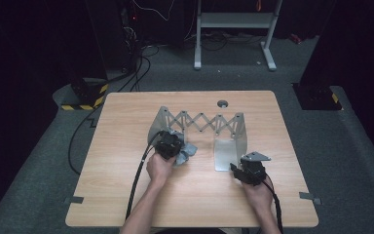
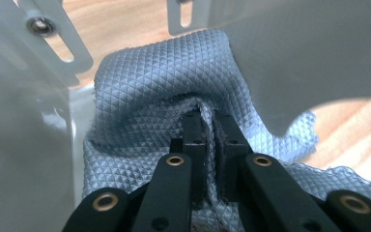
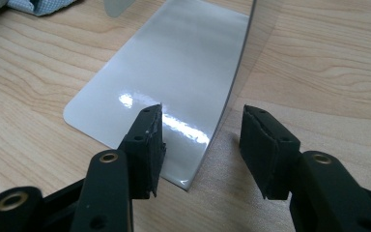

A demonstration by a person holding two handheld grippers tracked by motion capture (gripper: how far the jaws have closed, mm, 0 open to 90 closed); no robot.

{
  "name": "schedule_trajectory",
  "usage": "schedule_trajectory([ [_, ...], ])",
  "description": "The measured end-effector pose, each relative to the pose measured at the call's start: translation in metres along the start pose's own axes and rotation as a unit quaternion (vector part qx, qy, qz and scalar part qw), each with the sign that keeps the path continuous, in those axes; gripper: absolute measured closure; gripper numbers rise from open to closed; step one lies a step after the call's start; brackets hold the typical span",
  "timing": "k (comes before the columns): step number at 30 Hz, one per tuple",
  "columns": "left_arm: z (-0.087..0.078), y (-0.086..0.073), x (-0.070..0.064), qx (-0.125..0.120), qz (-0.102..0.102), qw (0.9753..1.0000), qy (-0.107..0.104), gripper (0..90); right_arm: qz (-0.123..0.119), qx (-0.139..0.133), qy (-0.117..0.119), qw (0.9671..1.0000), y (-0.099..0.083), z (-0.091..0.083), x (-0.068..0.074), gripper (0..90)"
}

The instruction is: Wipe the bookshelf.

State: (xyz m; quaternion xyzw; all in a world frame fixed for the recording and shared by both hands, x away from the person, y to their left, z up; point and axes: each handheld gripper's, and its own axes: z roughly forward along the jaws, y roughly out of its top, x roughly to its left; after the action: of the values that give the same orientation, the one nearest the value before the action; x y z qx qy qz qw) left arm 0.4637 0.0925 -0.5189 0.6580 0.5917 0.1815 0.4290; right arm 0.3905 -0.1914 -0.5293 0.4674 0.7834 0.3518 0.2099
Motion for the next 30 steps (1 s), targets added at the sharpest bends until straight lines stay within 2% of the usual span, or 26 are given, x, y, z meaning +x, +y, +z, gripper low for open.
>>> schedule_trajectory([
  [6,-0.011,-0.006,0.001,0.012,0.01,0.9999,-0.006,85.1,0.0,0.0,0.0,1.0,0.0,0.0,0.0,51.2],
  [12,-0.004,0.004,0.0,0.0,0.013,0.9999,0.002,85.2,0.0,0.0,0.0,1.0,0.0,0.0,0.0,51.2],
  [14,0.004,0.01,-0.001,-0.003,0.011,0.9999,0.007,85.1,0.0,0.0,0.0,1.0,0.0,0.0,0.0,51.2],
  [16,0.006,0.012,-0.001,-0.006,0.009,0.9999,0.007,85.1,0.0,0.0,0.0,1.0,0.0,0.0,0.0,51.2],
  [18,0.01,0.014,-0.001,-0.01,-0.001,0.9999,0.009,85.1,0.0,0.0,0.0,1.0,0.0,0.0,0.0,51.2],
  [22,0.018,0.014,0.002,-0.008,-0.003,0.9999,0.015,85.0,0.0,0.0,0.0,1.0,0.0,0.0,0.0,51.2],
  [27,0.016,0.013,0.003,-0.012,0.003,0.9996,0.025,85.0,0.0,0.0,0.0,1.0,0.0,0.0,0.0,51.2],
  [30,0.01,0.01,0.006,-0.004,0.012,0.9995,0.028,85.1,0.0,0.0,0.0,1.0,0.0,0.0,0.0,51.2],
])
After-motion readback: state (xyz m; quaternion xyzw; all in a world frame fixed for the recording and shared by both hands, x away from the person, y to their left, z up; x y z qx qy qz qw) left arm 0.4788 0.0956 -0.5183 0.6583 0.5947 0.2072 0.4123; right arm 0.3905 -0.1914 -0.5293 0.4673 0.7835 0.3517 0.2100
